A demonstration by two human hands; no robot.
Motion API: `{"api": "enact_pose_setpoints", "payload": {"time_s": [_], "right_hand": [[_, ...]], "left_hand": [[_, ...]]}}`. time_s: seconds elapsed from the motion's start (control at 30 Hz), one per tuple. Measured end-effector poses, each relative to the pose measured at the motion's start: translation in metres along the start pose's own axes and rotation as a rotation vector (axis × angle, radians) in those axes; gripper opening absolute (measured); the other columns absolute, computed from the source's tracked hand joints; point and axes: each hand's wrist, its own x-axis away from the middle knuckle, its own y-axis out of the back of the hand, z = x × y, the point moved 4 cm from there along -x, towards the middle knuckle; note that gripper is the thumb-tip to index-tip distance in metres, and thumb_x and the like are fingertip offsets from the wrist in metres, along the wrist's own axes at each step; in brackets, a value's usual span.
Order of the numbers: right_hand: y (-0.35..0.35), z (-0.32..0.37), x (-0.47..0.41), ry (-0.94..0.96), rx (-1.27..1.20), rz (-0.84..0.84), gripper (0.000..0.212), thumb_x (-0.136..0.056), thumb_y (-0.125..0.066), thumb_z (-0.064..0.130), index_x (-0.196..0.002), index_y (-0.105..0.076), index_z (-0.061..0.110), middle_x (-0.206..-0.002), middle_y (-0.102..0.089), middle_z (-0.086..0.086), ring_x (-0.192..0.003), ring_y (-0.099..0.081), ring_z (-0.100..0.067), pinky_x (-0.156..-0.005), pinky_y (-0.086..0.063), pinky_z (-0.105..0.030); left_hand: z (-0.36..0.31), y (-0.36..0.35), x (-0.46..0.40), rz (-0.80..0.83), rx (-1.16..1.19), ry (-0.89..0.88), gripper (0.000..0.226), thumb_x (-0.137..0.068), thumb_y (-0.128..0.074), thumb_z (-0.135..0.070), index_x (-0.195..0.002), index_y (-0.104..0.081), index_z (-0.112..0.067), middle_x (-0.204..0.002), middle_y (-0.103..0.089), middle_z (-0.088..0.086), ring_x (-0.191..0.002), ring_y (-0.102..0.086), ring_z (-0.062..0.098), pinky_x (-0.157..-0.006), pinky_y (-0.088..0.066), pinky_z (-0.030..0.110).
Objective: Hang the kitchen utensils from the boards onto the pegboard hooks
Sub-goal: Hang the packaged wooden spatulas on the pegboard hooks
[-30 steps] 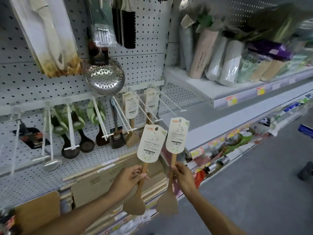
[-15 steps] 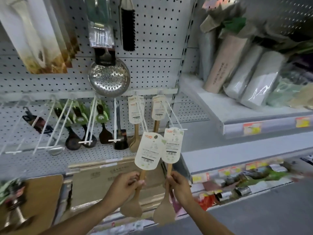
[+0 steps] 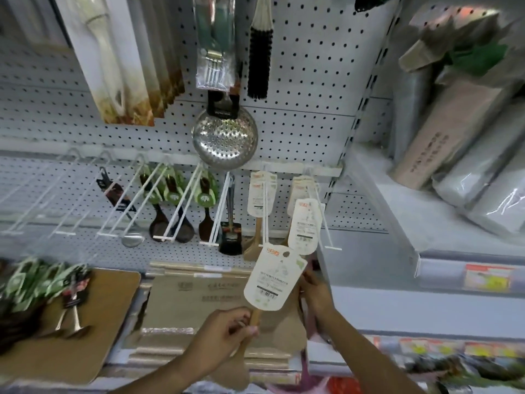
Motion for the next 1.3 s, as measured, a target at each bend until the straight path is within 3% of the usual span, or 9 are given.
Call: {"api": "enact_pose_setpoints", "payload": {"time_s": [0.2, 0.27, 0.37, 0.47, 0.53, 0.63, 0.73, 0.97, 1.3], "right_hand": [[-0.002, 0.011, -0.054, 0.001, 0.149, -0.028, 0.015, -0.092, -0.05, -0.007, -0.085, -0.063, -0.012, -0.07, -0.066, -0.013, -0.056, -0.062, -0.014, -0.046, -0.044, -0.018], [-0.006, 0.011, -0.059, 0.038, 0.158, 0.016, 0.016, -0.093, -0.051, -0.004, -0.089, -0.065, -0.008, -0.073, -0.067, -0.015, -0.053, -0.062, -0.007, -0.046, -0.045, -0.015], [-0.01, 0.0, -0.07, 0.065, 0.254, 0.003, 0.02, -0.096, -0.051, 0.017, -0.087, -0.069, 0.013, -0.075, -0.07, -0.014, -0.064, -0.065, -0.023, -0.05, -0.045, -0.024], [-0.013, 0.015, -0.044, 0.04, 0.296, -0.077, 0.012, -0.098, -0.049, 0.019, -0.101, -0.054, 0.008, -0.086, -0.063, -0.011, -0.077, -0.06, -0.026, -0.066, -0.042, -0.03], [-0.021, 0.029, -0.012, 0.016, 0.266, 0.04, 0.03, -0.098, -0.048, 0.006, -0.126, -0.049, -0.001, -0.107, -0.065, -0.006, -0.099, -0.062, -0.029, -0.074, -0.043, -0.025], [-0.037, 0.03, 0.03, -0.048, -0.001, 0.408, 0.034, -0.071, -0.075, -0.009, -0.102, -0.07, 0.006, -0.087, -0.075, 0.014, -0.086, -0.069, -0.009, -0.075, -0.05, -0.024], [-0.045, 0.016, 0.064, -0.025, 0.056, 0.52, 0.055, -0.06, -0.075, -0.008, -0.106, -0.063, 0.021, -0.101, -0.074, 0.008, -0.099, -0.068, -0.014, -0.081, -0.055, -0.026], [-0.043, 0.013, 0.095, 0.116, -0.103, 0.307, 0.023, -0.085, -0.071, 0.002, -0.105, -0.072, 0.012, -0.104, -0.076, -0.002, -0.098, -0.071, -0.018, -0.084, -0.056, -0.034], [-0.06, 0.026, 0.098, 0.143, -0.103, 0.205, 0.024, -0.085, -0.072, 0.017, -0.089, -0.078, 0.04, -0.084, -0.077, -0.003, -0.07, -0.062, -0.02, -0.066, -0.054, -0.041]], "left_hand": [[0.004, -0.003, 0.0, -0.041, 0.001, 0.031, 0.016, -0.087, -0.071, -0.032, -0.088, -0.071, -0.016, -0.085, -0.077, 0.001, -0.087, -0.075, 0.02, -0.085, -0.058, 0.049], [0.007, -0.004, -0.001, -0.051, 0.019, 0.055, 0.021, -0.083, -0.071, -0.039, -0.087, -0.072, -0.019, -0.085, -0.077, 0.001, -0.087, -0.074, 0.023, -0.086, -0.058, 0.05], [0.013, -0.006, -0.004, -0.052, 0.01, 0.068, 0.023, -0.084, -0.07, -0.036, -0.09, -0.071, -0.014, -0.086, -0.078, 0.001, -0.087, -0.074, 0.021, -0.086, -0.057, 0.051], [0.016, -0.008, -0.006, -0.062, 0.014, 0.073, 0.023, -0.088, -0.068, -0.03, -0.093, -0.069, -0.008, -0.087, -0.078, 0.0, -0.088, -0.074, 0.019, -0.087, -0.058, 0.05], [0.018, -0.008, -0.007, -0.076, 0.017, 0.081, 0.015, -0.089, -0.068, -0.024, -0.094, -0.07, -0.01, -0.088, -0.078, 0.001, -0.088, -0.074, 0.019, -0.087, -0.058, 0.048], [0.022, -0.011, -0.01, -0.094, 0.029, 0.088, 0.01, -0.09, -0.068, -0.02, -0.092, -0.071, -0.012, -0.086, -0.077, 0.002, -0.086, -0.074, 0.02, -0.086, -0.059, 0.046], [0.026, -0.018, -0.011, -0.108, 0.051, 0.091, 0.004, -0.092, -0.067, -0.011, -0.092, -0.072, -0.011, -0.084, -0.077, 0.001, -0.084, -0.074, 0.017, -0.083, -0.058, 0.042], [0.037, -0.035, 0.0, -0.08, 0.118, 0.116, 0.014, -0.093, -0.067, -0.017, -0.089, -0.072, -0.03, -0.088, -0.077, 0.002, -0.084, -0.075, 0.021, -0.082, -0.06, 0.042], [0.049, -0.048, 0.012, -0.117, 0.225, 0.178, 0.016, -0.091, -0.071, -0.013, -0.088, -0.076, -0.028, -0.089, -0.077, 0.011, -0.084, -0.075, 0.029, -0.073, -0.062, 0.038]]}}
